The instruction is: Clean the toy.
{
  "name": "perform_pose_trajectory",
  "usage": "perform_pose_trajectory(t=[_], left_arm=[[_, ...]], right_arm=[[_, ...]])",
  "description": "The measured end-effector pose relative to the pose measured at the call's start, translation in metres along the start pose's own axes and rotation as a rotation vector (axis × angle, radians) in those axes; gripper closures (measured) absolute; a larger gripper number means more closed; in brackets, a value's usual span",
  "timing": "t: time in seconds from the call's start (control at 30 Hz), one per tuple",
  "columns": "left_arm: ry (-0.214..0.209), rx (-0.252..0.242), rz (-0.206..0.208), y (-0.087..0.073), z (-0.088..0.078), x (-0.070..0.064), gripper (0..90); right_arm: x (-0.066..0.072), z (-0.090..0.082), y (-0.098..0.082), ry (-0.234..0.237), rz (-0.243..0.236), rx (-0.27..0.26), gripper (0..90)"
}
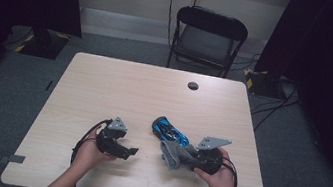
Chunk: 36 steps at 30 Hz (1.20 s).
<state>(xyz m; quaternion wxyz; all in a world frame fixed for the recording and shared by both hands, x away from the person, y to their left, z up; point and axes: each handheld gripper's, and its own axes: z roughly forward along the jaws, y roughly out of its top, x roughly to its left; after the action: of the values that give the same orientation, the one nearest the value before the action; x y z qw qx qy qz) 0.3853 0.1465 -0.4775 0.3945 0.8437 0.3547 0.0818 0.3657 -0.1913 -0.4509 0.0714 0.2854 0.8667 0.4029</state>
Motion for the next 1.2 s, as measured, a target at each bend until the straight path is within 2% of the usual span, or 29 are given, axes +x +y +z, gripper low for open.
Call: perform_pose_trajectory(t=[0.17,0.33,0.5,0.67,0.83,0.9,1.07,1.2], left_arm=[[-0.017,-0.019,0.01,0.018,0.01,-0.01,15.9],[-0.038,-0.04,0.022,0.039,0.025,-0.02,16.4],[-0.047,-0.041,0.045,0.064,0.04,-0.026,18.5],[-0.04,-0.02,0.061,0.08,0.059,-0.03,21.1],[-0.031,-0.031,0.063,0.087,0.071,-0.031,21.1],[-0.031,-0.023,0.078,0.089,0.075,-0.034,21.0],[-0.033,-0.006,0.078,0.091,0.085,-0.035,21.0],[-0.025,-0.022,0.085,0.094,0.088,-0.034,20.3]], right_arm=[[-0.007,-0.009,-0.013,-0.034,0.004,0.017,71.4],[-0.013,-0.01,-0.029,-0.067,0.014,0.042,71.2],[-0.017,-0.002,-0.038,-0.068,0.031,0.063,70.7],[-0.02,-0.001,-0.041,-0.052,0.05,0.05,70.2],[-0.023,-0.001,-0.045,-0.037,0.066,0.031,69.9],[-0.023,0.0,-0.045,-0.039,0.063,0.031,69.7],[-0.021,0.0,-0.044,-0.046,0.051,0.038,69.7],[-0.021,0.0,-0.045,-0.047,0.051,0.037,69.7]])
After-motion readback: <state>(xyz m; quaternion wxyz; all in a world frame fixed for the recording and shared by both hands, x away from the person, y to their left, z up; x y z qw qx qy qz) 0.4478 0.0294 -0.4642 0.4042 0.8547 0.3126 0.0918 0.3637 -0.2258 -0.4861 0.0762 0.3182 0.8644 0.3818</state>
